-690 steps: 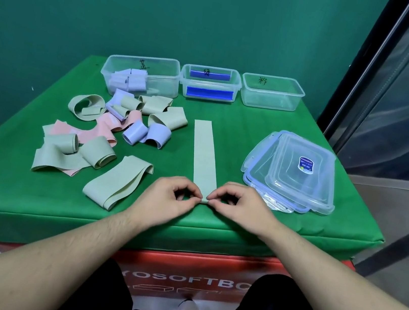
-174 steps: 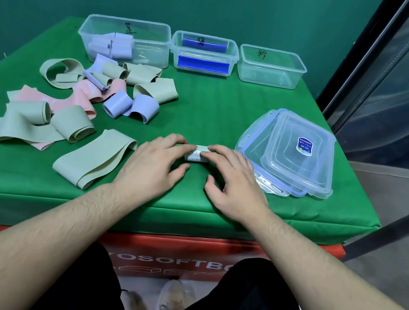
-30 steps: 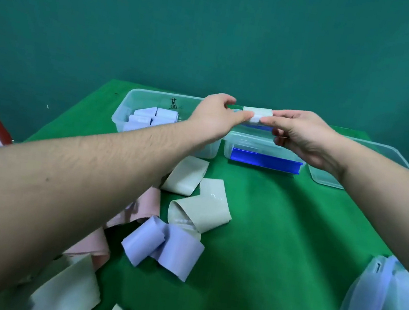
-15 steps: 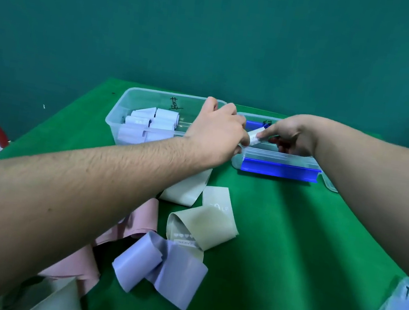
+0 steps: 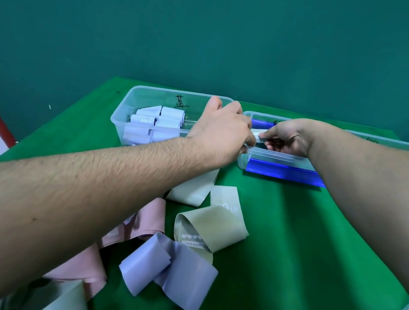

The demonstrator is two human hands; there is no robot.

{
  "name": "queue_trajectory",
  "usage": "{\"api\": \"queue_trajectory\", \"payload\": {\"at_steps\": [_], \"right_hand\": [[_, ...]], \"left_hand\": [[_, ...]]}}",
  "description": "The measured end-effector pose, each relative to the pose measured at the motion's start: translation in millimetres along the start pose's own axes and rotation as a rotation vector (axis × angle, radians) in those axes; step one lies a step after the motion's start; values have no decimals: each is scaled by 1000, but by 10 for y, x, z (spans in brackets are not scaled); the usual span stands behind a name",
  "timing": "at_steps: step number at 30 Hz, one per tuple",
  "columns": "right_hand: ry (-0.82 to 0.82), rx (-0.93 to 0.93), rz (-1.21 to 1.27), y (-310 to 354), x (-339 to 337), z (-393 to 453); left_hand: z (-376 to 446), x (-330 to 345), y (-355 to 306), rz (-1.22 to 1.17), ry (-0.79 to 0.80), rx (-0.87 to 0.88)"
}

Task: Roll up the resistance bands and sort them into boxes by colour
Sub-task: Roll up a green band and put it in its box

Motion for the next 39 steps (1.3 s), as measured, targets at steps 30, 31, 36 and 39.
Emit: {"api": "queue_trajectory", "payload": {"at_steps": [30,31,36,39], "right_hand": [[59,-68,-366,59,11,-139],[57,-67,-365,55,14,-132],[38,-82,-341,89,54,-113],[37,-96,-345,106,68,-123]], "left_hand": [[-34,-48,-26,52,-4,-21],[-32,-50,-23,48,-2,-23],[-10,-48,-21,43,-6,-16],[-5,-41,-15,40,-9,-12]]}}
Point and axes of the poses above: each hand's wrist, its own z-axis towards the middle knuckle, its own x-axis out of the palm, y = z × x, the point moved 9 cm from there along z, towards the middle knuckle, and after that the axes turned 9 degrees about -x, right-handed, at the moved point
